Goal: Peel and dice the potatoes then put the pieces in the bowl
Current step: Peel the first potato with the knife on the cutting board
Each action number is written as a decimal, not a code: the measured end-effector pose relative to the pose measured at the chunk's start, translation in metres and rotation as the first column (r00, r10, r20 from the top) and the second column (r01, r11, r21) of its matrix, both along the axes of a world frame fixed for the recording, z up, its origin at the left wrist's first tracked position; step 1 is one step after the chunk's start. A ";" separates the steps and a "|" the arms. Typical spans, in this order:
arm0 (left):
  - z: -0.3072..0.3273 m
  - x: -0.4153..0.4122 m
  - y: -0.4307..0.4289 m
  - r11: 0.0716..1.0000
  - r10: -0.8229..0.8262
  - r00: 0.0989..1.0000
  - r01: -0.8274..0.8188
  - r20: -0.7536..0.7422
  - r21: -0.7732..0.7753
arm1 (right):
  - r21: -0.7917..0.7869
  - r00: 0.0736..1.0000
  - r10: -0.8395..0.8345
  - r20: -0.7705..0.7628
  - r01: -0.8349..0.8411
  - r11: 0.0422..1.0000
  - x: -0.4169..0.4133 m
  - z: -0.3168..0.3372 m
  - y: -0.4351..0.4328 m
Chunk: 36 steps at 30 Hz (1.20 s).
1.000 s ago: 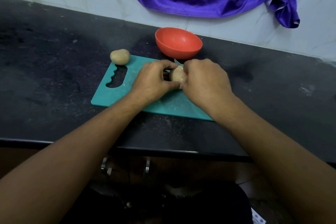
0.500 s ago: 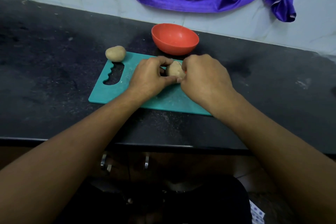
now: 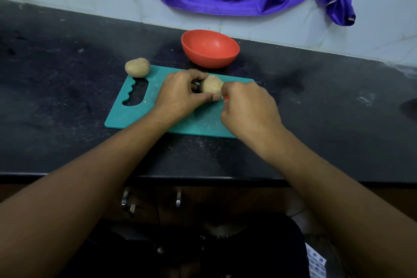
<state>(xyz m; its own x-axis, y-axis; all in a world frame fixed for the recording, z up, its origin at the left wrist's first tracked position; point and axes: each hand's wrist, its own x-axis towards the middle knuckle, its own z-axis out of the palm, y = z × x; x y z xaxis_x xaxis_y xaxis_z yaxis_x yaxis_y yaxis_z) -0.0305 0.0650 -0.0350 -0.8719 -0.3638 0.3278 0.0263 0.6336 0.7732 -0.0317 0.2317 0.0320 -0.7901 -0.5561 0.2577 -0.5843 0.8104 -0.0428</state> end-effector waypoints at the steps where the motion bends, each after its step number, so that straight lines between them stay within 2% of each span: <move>1: 0.000 0.000 0.000 1.000 0.008 1.000 -0.008 0.002 -0.004 | -0.015 1.000 0.000 0.014 0.000 1.000 -0.002 0.002 -0.001; 9: -0.002 -0.001 0.000 1.000 0.030 1.000 -0.030 0.001 -0.010 | -0.107 0.995 -0.001 0.100 0.012 0.994 -0.002 -0.006 0.002; 18: -0.001 -0.001 0.002 0.999 0.034 0.999 -0.034 -0.013 -0.029 | 0.040 0.988 -0.114 0.108 0.111 0.993 0.003 -0.017 0.005; 26: -0.002 -0.001 0.001 0.999 0.030 0.999 -0.030 -0.022 -0.026 | 0.080 0.957 -0.120 0.263 0.102 0.992 -0.011 -0.011 -0.013; 32: -0.002 -0.001 -0.001 0.999 0.020 1.000 -0.019 -0.014 0.027 | 0.093 0.950 -0.125 0.285 0.102 0.990 -0.001 -0.016 0.004; 36: -0.002 -0.001 0.000 0.999 0.039 0.999 -0.039 -0.024 -0.009 | 0.110 0.947 -0.133 0.292 0.106 0.988 -0.006 -0.015 -0.004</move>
<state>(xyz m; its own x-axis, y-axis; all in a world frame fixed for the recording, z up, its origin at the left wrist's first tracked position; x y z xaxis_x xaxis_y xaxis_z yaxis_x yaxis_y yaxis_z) -0.0316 0.0654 -0.0367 -0.8493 -0.3939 0.3515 0.0198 0.6416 0.7668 -0.0373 0.2274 0.0168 -0.8851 -0.4630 -0.0471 -0.4548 0.8821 -0.1227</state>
